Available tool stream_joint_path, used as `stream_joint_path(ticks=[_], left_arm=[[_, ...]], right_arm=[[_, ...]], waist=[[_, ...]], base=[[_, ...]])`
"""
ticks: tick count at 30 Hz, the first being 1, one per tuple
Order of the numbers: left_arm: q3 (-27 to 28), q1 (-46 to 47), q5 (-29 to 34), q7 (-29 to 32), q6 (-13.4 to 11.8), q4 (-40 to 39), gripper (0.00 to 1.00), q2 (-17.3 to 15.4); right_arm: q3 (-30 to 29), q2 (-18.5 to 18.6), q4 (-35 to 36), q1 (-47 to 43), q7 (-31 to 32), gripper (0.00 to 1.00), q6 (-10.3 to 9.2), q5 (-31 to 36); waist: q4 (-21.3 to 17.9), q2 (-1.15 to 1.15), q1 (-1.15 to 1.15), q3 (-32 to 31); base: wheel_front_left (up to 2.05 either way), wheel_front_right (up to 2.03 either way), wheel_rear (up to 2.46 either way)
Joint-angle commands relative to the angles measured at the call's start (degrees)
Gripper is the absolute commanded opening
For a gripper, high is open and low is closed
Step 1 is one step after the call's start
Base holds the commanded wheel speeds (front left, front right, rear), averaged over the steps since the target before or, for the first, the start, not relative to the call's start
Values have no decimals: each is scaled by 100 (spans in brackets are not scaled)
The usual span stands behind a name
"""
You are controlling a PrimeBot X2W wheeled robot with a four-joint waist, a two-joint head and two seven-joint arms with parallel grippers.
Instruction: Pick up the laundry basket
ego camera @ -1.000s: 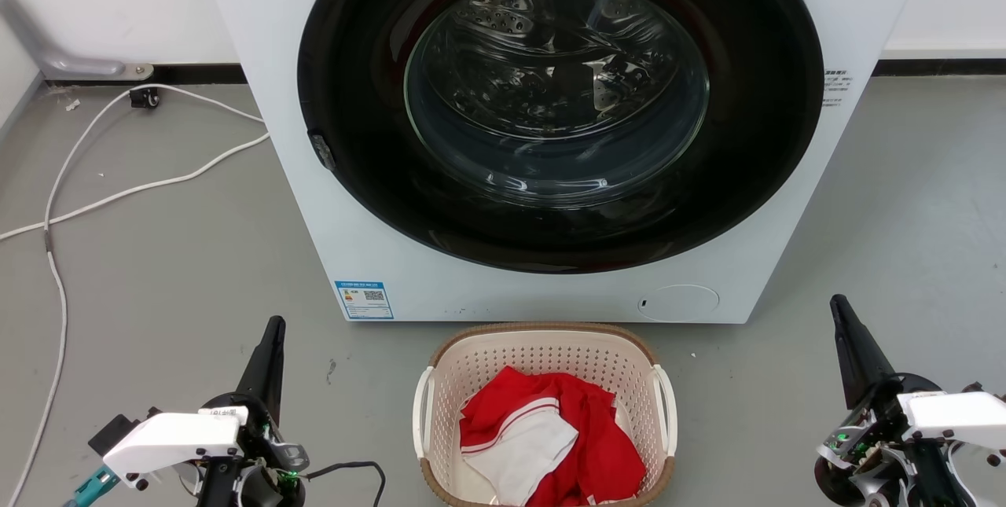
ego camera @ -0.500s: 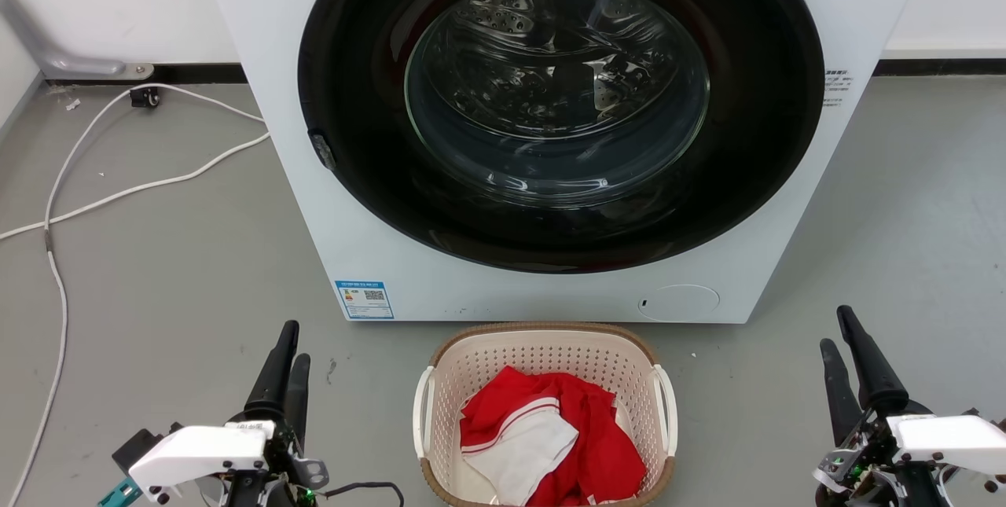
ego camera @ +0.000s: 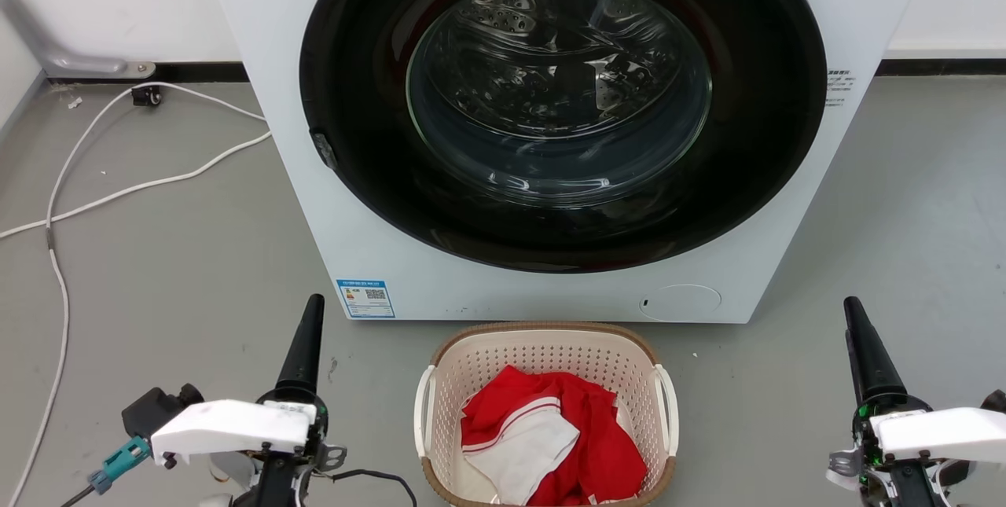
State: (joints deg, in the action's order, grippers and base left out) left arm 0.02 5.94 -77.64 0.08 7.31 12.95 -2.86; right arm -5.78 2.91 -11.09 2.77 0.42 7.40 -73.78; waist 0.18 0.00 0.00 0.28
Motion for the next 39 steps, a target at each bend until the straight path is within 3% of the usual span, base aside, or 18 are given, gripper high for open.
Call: stream_joint_path(ticks=[1,19,39], left_arm=[[-54,189,237,-58,8,-123,100,-21],[-476,328,2616,-434,-24,-31,100,-18],[-879,490,4463,-777,-207,208,100,-67]], right_arm=[[-11,15,149,50,-62,100,9,259],[32,12,522,-105,-337,100,11,2703],[5,8,637,-166,-438,100,12,4300]], waist=[[5,0,0,1],[38,0,0,-1],[63,0,0,5]], base=[[0,0,0],[0,0,0],[0,0,0]])
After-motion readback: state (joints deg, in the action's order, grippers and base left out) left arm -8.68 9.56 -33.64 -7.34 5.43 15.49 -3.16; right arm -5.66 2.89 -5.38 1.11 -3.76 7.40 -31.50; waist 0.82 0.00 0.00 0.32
